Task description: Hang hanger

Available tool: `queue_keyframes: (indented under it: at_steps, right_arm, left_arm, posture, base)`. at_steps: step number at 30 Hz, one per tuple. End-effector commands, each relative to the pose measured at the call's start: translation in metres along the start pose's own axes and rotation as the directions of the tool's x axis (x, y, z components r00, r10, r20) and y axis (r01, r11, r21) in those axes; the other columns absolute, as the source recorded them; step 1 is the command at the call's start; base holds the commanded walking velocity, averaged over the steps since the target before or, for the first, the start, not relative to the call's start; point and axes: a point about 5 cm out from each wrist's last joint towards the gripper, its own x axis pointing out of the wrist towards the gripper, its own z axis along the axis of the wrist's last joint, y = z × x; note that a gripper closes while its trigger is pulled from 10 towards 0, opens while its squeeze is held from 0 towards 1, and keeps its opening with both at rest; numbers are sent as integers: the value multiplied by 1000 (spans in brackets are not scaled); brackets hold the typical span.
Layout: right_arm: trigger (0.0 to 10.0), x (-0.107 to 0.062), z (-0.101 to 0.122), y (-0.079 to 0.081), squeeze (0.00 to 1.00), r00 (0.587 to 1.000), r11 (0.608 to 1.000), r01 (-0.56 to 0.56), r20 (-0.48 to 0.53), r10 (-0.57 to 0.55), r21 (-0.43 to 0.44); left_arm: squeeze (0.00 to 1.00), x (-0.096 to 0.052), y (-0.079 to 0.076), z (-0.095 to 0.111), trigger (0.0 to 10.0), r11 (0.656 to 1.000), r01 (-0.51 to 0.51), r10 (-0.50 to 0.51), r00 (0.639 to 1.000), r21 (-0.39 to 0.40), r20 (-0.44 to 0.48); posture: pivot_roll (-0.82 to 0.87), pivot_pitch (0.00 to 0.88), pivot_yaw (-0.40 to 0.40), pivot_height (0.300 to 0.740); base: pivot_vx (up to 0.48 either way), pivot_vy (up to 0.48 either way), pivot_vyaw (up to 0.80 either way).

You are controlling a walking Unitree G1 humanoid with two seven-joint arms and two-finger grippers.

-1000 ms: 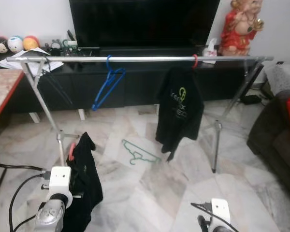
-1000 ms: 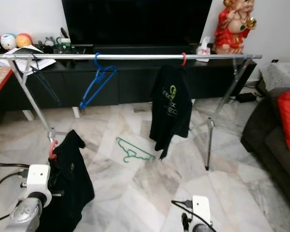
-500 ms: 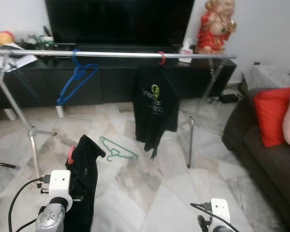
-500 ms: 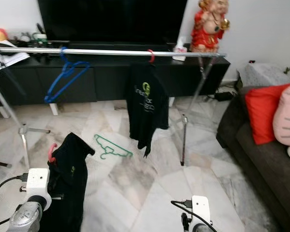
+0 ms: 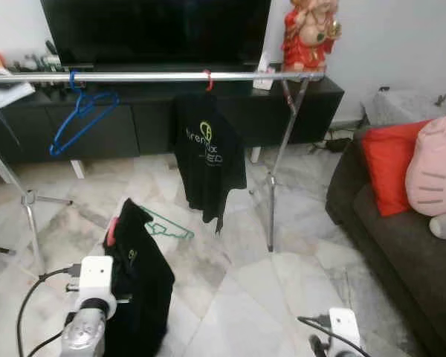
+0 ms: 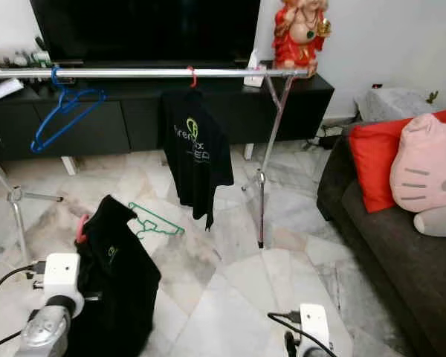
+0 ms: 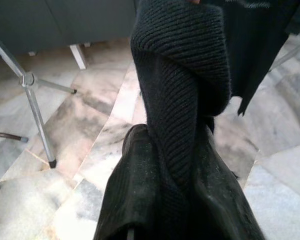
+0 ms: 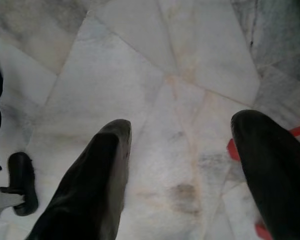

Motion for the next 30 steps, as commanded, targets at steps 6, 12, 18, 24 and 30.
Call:
queue_keyframes:
  at_steps: [6, 12, 18, 24, 30]
  right_arm:
    - [10000, 0, 1, 1, 0, 1000, 998, -19, -9, 18, -54]
    - [10000, 0, -1, 0, 0, 1000, 998, -24, -19, 23, -52]
    - [10000, 0, -2, 0, 0, 999, 998, -24, -22, 23, -60]
    - [10000, 0, -3, 1, 0, 999, 997, -31, -26, 30, -64]
    - [10000, 0, -3, 0, 0, 999, 998, -23, -28, 21, -60]
  left_arm:
    - [0, 2, 3, 10, 10000, 1000, -16, 16, 999, -11, 32]
    - [0, 2, 1, 10, 10000, 1000, -14, 15, 999, -19, 33]
    - [0, 0, -2, 8, 10000, 1000, -4, 5, 1000, -19, 27]
    - [0, 1, -3, 8, 10000, 1000, 4, -4, 1000, -16, 26]
    - [0, 1, -5, 10, 10000, 1000, 9, -8, 999, -18, 32]
  posture:
    - [73, 0, -79, 740]
    - [75, 0, -91, 740]
    - [75, 0, -92, 740]
    - [75, 0, -91, 740]
    - [83, 0, -96, 740]
  base:
    - [195, 0, 0]
    - [346, 0, 241]
    - [370, 0, 0]
    - [381, 0, 0]
    - [384, 0, 0]
